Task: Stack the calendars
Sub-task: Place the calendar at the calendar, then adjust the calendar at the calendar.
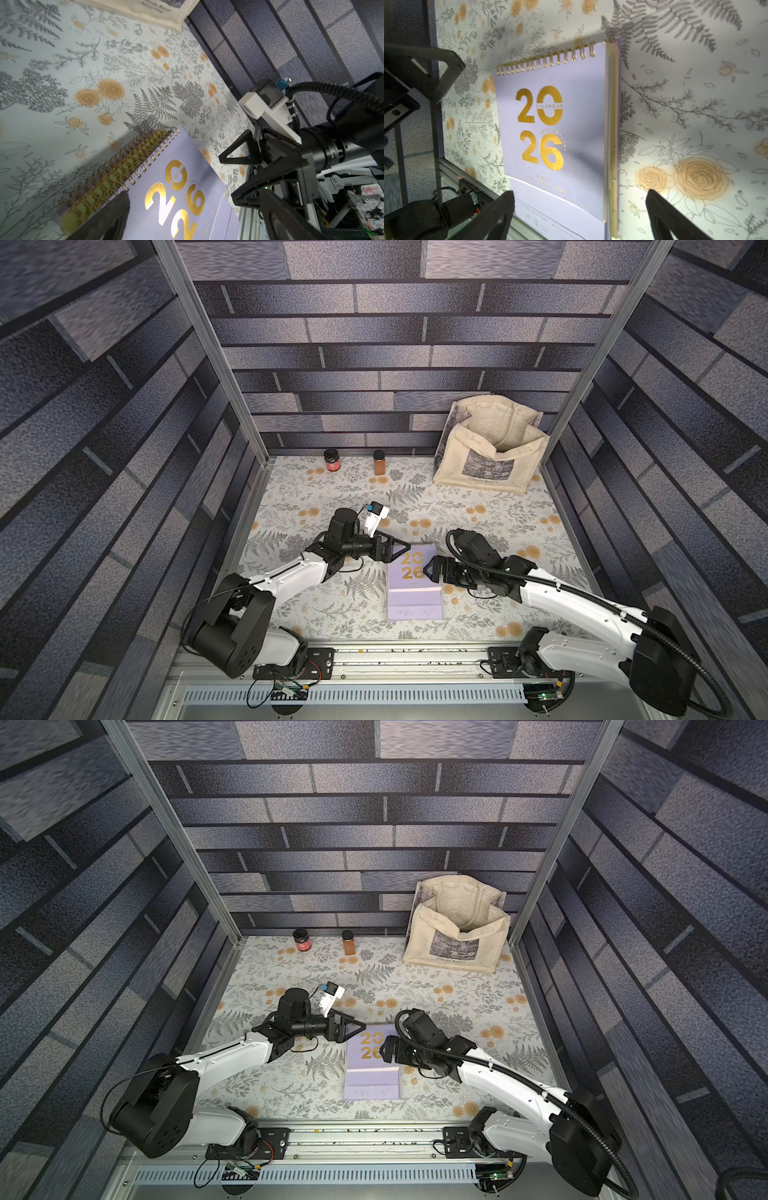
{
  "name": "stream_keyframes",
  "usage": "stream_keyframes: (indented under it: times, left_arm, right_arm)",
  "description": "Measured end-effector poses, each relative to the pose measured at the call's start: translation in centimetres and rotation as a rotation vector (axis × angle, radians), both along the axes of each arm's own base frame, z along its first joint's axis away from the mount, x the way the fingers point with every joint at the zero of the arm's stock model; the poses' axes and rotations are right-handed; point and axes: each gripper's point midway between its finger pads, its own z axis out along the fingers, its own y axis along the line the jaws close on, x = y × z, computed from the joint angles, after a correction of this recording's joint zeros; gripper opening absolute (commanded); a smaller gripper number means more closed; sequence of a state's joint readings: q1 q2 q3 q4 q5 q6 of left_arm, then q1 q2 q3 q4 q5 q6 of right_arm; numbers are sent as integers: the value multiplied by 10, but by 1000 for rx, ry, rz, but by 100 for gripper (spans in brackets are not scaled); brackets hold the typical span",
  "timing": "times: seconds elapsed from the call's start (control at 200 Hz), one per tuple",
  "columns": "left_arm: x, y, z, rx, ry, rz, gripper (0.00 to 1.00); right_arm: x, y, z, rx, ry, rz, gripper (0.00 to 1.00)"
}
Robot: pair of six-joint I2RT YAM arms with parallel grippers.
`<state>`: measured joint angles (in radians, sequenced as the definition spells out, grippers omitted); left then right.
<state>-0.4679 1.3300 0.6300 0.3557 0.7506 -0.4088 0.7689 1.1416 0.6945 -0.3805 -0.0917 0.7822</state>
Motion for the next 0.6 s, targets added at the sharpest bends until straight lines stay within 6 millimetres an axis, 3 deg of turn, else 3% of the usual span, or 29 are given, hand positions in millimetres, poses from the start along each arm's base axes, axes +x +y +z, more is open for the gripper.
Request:
stream_keyframes:
  times: [0.135,0.26,0.401,0.601]
  left_arm:
    - [2,20,14,-6,-61,82,100]
    - [3,38,-11,25,-17,159,100]
    - [0,53,-39,51,56,223,100]
    - [5,58,-38,32,54,252,100]
  right_arm:
    - [14,-1,-5,-32,7,-4,100]
    - [22,0,-17,-76,33,13,100]
    - [33,8,-16,-94,28,39,100]
    - [44,19,-14,-97,19,68,100]
